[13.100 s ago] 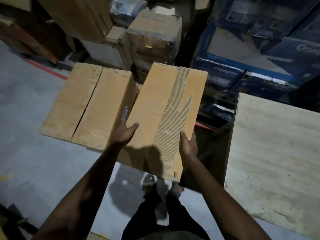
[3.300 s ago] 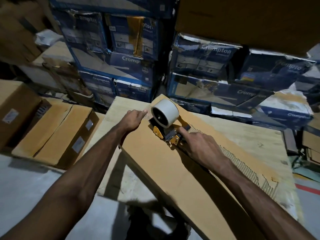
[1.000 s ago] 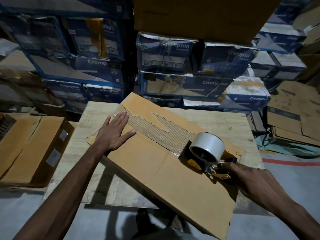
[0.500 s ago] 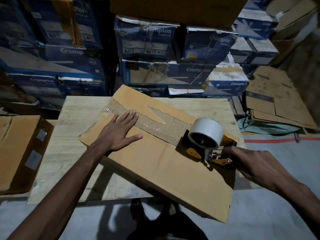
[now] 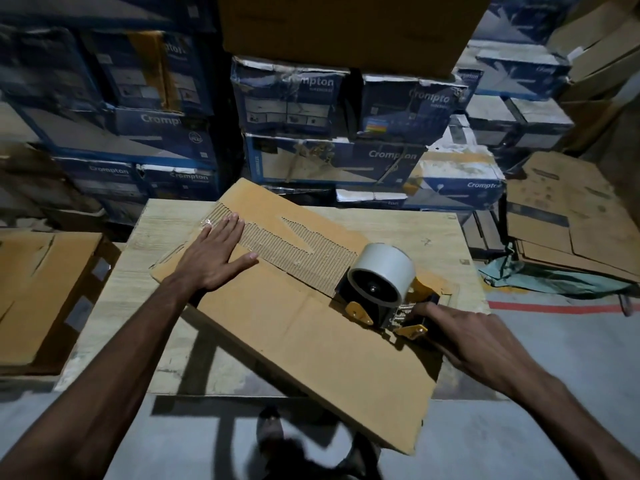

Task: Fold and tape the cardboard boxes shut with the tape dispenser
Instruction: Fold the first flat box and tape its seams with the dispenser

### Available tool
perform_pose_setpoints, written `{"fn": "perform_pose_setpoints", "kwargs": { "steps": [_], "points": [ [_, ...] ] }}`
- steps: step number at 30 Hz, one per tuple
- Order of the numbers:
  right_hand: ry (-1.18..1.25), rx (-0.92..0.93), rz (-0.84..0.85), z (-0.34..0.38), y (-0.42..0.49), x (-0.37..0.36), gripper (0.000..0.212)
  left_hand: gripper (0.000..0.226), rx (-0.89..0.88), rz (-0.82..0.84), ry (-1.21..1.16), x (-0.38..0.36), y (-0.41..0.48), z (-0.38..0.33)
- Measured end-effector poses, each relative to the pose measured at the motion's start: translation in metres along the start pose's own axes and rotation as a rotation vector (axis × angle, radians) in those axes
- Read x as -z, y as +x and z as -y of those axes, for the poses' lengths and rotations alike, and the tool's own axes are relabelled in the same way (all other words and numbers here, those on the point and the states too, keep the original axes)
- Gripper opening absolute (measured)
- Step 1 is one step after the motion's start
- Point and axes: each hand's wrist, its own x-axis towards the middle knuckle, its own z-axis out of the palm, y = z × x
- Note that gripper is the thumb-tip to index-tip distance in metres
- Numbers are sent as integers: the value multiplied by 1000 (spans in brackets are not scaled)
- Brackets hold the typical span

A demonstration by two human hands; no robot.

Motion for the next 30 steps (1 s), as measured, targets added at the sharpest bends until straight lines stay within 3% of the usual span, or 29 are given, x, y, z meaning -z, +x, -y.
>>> {"fn": "perform_pose_setpoints", "kwargs": {
  "steps": [7, 16, 30],
  "points": [
    [-26, 21, 46, -11, -8, -30, 42, 90, 40, 55, 40, 0, -20, -37],
    [27, 72, -39, -9, -12, -34, 36, 82, -273, 113, -2, -41, -72, -192],
    [35, 119, -98, -33, -34, -33, 31, 72, -223, 99, 21, -46, -75, -204]
  ]
}}
